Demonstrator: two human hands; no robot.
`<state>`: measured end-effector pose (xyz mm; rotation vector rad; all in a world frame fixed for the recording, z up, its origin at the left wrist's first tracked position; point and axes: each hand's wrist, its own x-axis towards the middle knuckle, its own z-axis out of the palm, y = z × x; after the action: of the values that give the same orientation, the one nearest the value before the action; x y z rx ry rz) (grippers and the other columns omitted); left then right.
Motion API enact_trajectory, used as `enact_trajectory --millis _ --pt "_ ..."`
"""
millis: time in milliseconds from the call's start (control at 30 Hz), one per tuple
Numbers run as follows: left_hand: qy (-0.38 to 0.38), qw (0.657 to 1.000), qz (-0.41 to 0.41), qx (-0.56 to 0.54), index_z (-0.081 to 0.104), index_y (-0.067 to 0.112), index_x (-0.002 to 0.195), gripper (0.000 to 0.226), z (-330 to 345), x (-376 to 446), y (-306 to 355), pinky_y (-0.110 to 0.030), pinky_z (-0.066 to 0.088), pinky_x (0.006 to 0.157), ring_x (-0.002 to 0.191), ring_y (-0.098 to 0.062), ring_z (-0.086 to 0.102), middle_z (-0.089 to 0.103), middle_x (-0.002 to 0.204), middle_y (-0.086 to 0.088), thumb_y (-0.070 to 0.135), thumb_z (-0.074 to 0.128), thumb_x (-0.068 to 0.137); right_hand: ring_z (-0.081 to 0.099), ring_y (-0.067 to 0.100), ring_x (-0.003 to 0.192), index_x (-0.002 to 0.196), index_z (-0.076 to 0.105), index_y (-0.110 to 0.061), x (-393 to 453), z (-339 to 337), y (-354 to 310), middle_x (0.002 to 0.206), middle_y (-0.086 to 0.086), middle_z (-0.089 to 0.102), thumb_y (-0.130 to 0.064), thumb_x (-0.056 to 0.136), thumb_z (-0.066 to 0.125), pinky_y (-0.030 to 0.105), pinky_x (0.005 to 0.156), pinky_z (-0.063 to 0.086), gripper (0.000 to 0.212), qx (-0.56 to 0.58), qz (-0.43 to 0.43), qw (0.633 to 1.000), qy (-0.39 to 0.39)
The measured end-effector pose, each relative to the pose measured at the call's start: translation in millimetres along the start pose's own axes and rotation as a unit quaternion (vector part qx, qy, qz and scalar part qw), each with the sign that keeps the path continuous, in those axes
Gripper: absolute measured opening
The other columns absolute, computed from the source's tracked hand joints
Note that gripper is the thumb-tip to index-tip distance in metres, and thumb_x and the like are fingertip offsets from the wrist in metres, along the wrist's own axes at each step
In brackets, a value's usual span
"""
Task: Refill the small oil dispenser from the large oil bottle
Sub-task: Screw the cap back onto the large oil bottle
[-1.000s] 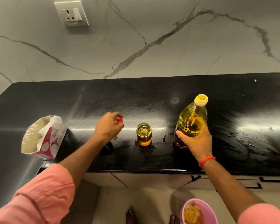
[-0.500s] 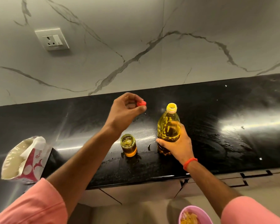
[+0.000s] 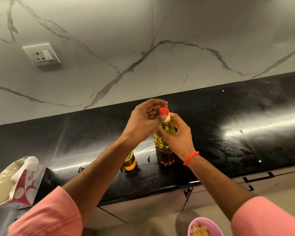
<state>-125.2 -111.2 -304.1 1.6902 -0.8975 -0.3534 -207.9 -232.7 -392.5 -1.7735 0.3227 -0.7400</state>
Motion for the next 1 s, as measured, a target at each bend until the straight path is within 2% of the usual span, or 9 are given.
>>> enact_trajectory --millis 133,300,500,567,633,700,800,900,1000 --pt "-0.001 0.999 -0.001 0.050 0.066 0.033 0.122 0.038 4 1 -8 -0.030 0.054 0.103 0.116 -0.002 0.065 0.070 0.123 0.014 0.010 0.072 0.092 0.066 -0.002 0.105 0.125 0.065 -0.025 0 1 0 0.108 -0.013 0.072 -0.027 0.085 0.079 0.020 0.094 0.055 0.043 -0.027 0.008 1.000 -0.007" --pt "-0.025 0.994 0.015 0.109 0.067 0.037 0.126 0.039 7 4 -17 -0.009 0.051 0.087 0.116 0.003 0.063 0.068 0.125 0.018 0.012 0.068 0.096 0.065 -0.002 0.108 0.125 0.064 -0.027 -2 0 -1 0.111 -0.014 0.071 -0.025 0.087 0.077 0.018 0.096 0.052 0.041 -0.043 0.001 0.999 -0.011" --pt "-0.101 0.978 0.024 0.182 0.053 0.041 0.137 0.055 0 13 -13 -0.013 0.051 0.087 0.118 -0.001 0.057 0.059 0.133 0.018 0.008 0.065 0.095 0.063 -0.003 0.111 0.127 0.063 -0.028 0 1 2 0.115 -0.015 0.070 -0.020 0.087 0.078 0.015 0.098 0.049 0.044 -0.044 0.012 0.999 -0.018" --pt "-0.123 0.965 0.024 0.229 0.039 0.045 0.147 0.068 0 13 -8 -0.014 0.046 0.087 0.123 -0.005 0.052 0.055 0.143 0.011 0.020 0.070 0.091 0.062 -0.007 0.110 0.127 0.063 -0.029 1 1 5 0.113 -0.020 0.068 -0.017 0.086 0.079 0.008 0.094 0.047 0.046 -0.048 0.014 0.998 -0.021" --pt "-0.098 0.940 0.042 0.324 0.034 0.046 0.148 0.071 3 12 -3 -0.024 0.046 0.088 0.122 -0.011 0.055 0.056 0.141 0.007 0.041 0.071 0.088 0.061 -0.012 0.108 0.124 0.063 -0.030 2 1 7 0.108 -0.023 0.067 -0.016 0.085 0.079 0.003 0.089 0.046 0.045 -0.054 0.013 0.998 -0.019" --pt "-0.059 0.898 0.083 0.427 0.045 0.043 0.143 0.061 6 12 2 -0.030 0.049 0.086 0.116 -0.014 0.060 0.059 0.134 0.007 0.055 0.067 0.088 0.061 -0.011 0.108 0.121 0.063 -0.032 2 1 8 0.107 -0.022 0.068 -0.016 0.085 0.079 0.004 0.089 0.047 0.043 -0.050 0.013 0.999 -0.014" --pt "-0.010 0.852 0.118 0.510 0.061 0.037 0.131 0.044 9 15 10 -0.033 0.050 0.084 0.106 -0.016 0.064 0.064 0.125 0.006 0.058 0.061 0.093 0.063 -0.005 0.109 0.120 0.064 -0.029 2 2 9 0.109 -0.017 0.070 -0.017 0.085 0.079 0.013 0.095 0.051 0.040 -0.052 0.003 0.999 -0.008" --pt "0.002 0.832 0.109 0.544 0.069 0.032 0.121 0.033 9 22 16 -0.033 0.052 0.082 0.097 -0.016 0.066 0.070 0.112 0.004 0.051 0.063 0.096 0.066 0.000 0.105 0.115 0.063 -0.032 1 2 7 0.107 -0.014 0.071 -0.021 0.084 0.077 0.021 0.097 0.053 0.036 -0.059 0.003 0.998 -0.013" --pt "-0.011 0.832 0.088 0.548 0.073 0.025 0.114 0.032 9 29 21 -0.033 0.057 0.082 0.089 -0.015 0.066 0.072 0.104 0.002 0.049 0.066 0.095 0.066 -0.005 0.102 0.112 0.060 -0.040 0 2 3 0.103 -0.020 0.070 -0.035 0.080 0.073 0.012 0.092 0.050 0.034 -0.061 0.002 0.998 -0.010"
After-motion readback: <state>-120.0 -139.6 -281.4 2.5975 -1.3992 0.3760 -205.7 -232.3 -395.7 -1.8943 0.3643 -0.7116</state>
